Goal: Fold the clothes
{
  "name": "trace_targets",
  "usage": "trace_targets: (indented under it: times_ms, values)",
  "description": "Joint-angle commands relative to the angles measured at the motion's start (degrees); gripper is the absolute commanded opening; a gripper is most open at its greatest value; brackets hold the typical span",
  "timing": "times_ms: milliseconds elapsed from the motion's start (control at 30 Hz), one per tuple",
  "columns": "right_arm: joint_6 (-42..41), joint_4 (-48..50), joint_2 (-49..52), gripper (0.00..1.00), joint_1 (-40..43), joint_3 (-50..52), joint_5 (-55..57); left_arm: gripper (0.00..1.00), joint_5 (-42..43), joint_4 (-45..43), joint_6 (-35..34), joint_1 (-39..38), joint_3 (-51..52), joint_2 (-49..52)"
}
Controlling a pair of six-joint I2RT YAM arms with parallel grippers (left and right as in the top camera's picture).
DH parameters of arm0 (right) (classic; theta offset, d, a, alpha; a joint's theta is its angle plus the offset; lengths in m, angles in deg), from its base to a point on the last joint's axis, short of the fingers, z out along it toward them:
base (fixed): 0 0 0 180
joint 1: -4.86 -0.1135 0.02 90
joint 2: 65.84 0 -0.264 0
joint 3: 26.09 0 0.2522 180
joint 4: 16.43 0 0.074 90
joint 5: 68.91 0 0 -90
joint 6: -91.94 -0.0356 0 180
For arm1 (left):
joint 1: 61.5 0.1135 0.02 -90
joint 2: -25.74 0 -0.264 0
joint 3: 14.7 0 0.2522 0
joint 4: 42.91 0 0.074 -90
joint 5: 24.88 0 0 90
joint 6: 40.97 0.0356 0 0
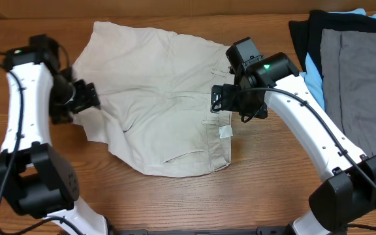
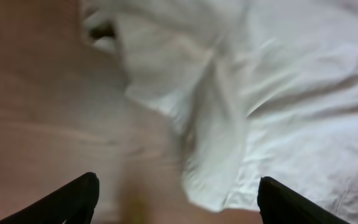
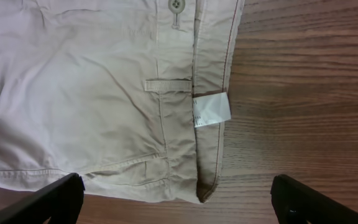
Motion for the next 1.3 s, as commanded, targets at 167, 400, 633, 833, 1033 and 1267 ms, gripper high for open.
trace_targets:
  times_ms: [167,400,633,833,1033,1267]
  values:
    - [0.7,0.2,-0.2,1.0,0.0,0.0,-0.1,0.82,0.0,-5.9,1.6,3.6,12.9,-11.6]
    - [1.8,0.7,-0.2,1.0,0.0,0.0,-0.1,0.82,-0.2,-26.3,-0.5,3.7,30.9,-17.1]
    - [1.8,1.0,-0.2,1.0,0.0,0.0,-0.1,0.73,-3.1,-36.6,0.7,4.0,36.2,-13.4]
    - [1.7,1.5,-0.2,1.0,0.0,0.0,-0.1,0.68,-3.2,-41.0,1.7,3.9,36.8,-8.2]
    - [1.7,1.5,-0.2,1.0,0.0,0.0,-0.1,0.62,-3.1,-43.4,3.2,3.9,36.8,-3.7]
    - [1.7,1.5,-0.2,1.0,0.0,0.0,-0.1,0.42,-2.9,-42.4,3.6,3.9,36.8,1.1]
